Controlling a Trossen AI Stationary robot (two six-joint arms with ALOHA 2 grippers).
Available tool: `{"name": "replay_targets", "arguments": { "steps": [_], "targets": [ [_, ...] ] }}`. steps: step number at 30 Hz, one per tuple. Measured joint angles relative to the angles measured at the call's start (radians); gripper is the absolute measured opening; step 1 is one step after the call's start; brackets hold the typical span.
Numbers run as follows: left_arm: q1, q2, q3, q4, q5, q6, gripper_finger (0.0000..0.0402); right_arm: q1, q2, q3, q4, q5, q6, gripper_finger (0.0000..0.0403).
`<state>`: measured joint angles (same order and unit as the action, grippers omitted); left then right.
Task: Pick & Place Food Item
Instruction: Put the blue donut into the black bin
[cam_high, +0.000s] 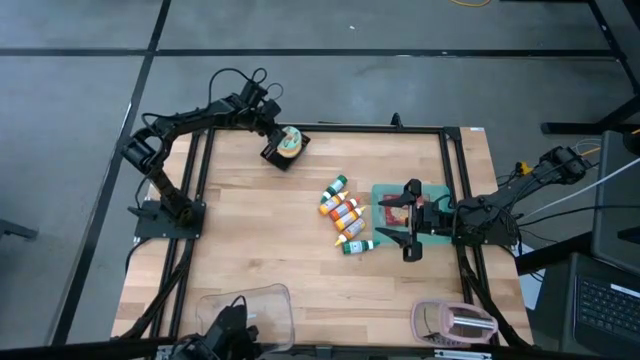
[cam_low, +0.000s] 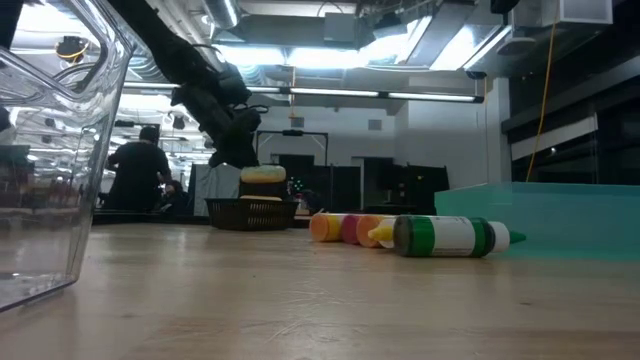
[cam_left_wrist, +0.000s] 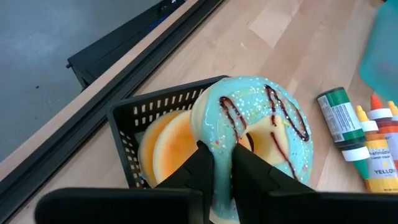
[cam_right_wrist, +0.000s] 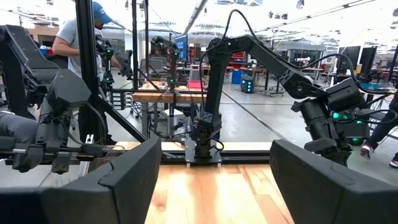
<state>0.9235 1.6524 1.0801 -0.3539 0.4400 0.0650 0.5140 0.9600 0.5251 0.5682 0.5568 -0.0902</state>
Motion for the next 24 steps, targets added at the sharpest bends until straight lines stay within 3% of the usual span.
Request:
{"name": "replay_targets", "arguments": {
  "steps": [14, 24],
  "targets": [
    [0.0, 0.0, 0.0, 0.043, -0.031, -0.029, 0.0128, 0.0, 0.0, 0.0, 0.0, 0.0, 0.0, 0.0295],
    [0.0, 0.0, 0.0, 0.037, -0.076, -0.052, 0.0144, 0.0, 0.0, 0.0, 0.0, 0.0, 0.0, 0.0295]
  ]
}}
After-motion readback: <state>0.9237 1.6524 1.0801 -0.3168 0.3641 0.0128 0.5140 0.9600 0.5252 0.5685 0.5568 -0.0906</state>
